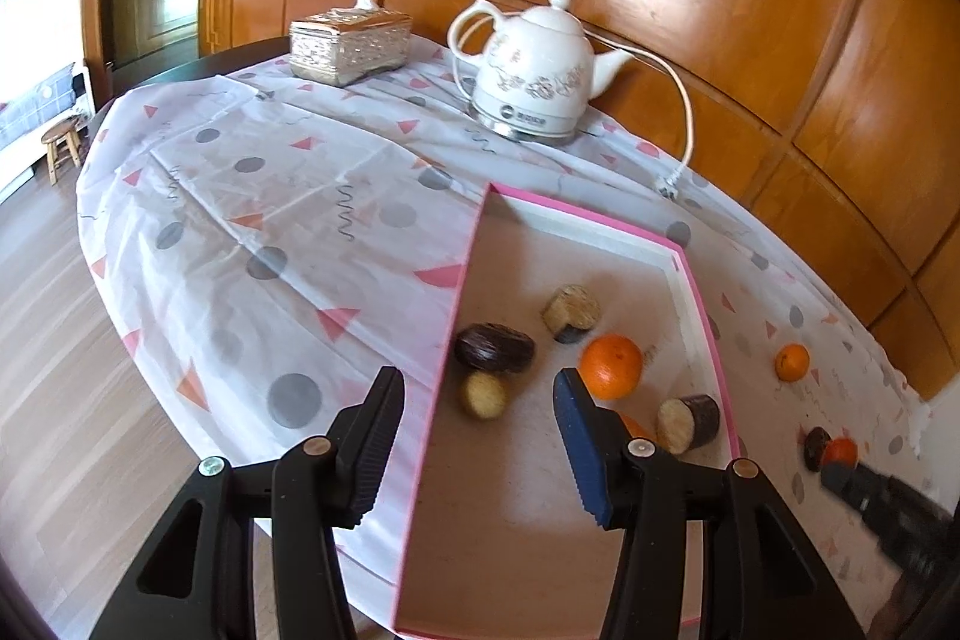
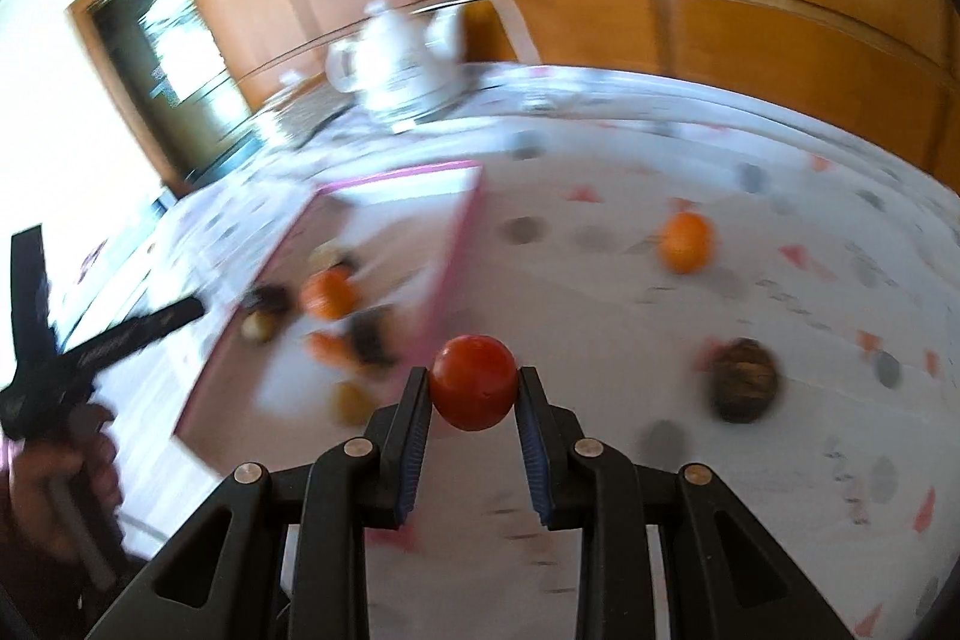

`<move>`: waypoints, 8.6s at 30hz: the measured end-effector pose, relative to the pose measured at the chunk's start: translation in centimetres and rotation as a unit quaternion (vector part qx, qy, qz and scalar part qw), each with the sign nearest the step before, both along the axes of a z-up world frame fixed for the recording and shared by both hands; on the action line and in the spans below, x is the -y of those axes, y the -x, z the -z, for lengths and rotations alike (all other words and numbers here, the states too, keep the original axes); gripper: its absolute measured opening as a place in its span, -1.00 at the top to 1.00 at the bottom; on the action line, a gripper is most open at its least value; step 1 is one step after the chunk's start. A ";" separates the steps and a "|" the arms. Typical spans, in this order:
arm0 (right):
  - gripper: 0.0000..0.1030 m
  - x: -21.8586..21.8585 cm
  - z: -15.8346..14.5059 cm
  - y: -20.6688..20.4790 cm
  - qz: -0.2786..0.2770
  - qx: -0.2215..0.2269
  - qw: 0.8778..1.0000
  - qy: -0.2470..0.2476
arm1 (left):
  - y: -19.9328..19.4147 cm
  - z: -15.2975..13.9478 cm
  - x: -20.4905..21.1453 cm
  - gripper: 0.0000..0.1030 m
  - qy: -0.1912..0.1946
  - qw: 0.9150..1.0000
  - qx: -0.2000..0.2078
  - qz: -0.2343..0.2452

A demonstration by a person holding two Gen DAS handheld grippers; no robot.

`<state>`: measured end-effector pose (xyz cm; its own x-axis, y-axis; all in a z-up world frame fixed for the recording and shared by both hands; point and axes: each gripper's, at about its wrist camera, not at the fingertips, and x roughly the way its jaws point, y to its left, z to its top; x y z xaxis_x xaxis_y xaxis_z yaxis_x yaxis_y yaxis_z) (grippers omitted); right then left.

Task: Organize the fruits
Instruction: 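Lift the red tomato with the right tool toward the pink tray, then lower the tomato into the pink tray and open the right tool, then move the left tool to the dark brown round fruit and close on it, then carry the dark brown fruit into the pink tray with the left tool, then open the left tool to release the dark brown fruit in the tray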

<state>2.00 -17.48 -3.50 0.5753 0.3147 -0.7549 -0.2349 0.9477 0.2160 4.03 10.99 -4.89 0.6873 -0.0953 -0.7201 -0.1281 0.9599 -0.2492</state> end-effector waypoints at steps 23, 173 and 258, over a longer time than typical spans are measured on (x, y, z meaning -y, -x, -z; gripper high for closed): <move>0.28 -8.9 3.2 1.5 -0.120 -0.035 0.990 0.070 | 0.0 0.5 0.0 -0.03 0.004 1.000 -0.007 0.001; -0.64 28.4 7.0 7.6 0.492 -0.023 0.861 0.123 | -0.8 7.1 28.3 0.06 -0.115 0.929 0.011 0.352; -0.70 26.8 6.9 5.3 0.481 -0.036 0.867 0.123 | -1.2 2.4 1.9 -0.03 0.000 0.999 -0.030 0.043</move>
<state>-3.30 -44.23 -10.38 0.4304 -0.4606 -0.7763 0.6965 0.7165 -0.0390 5.25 9.13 -7.28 0.6319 -0.1529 -0.7599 -0.0592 0.9680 -0.2440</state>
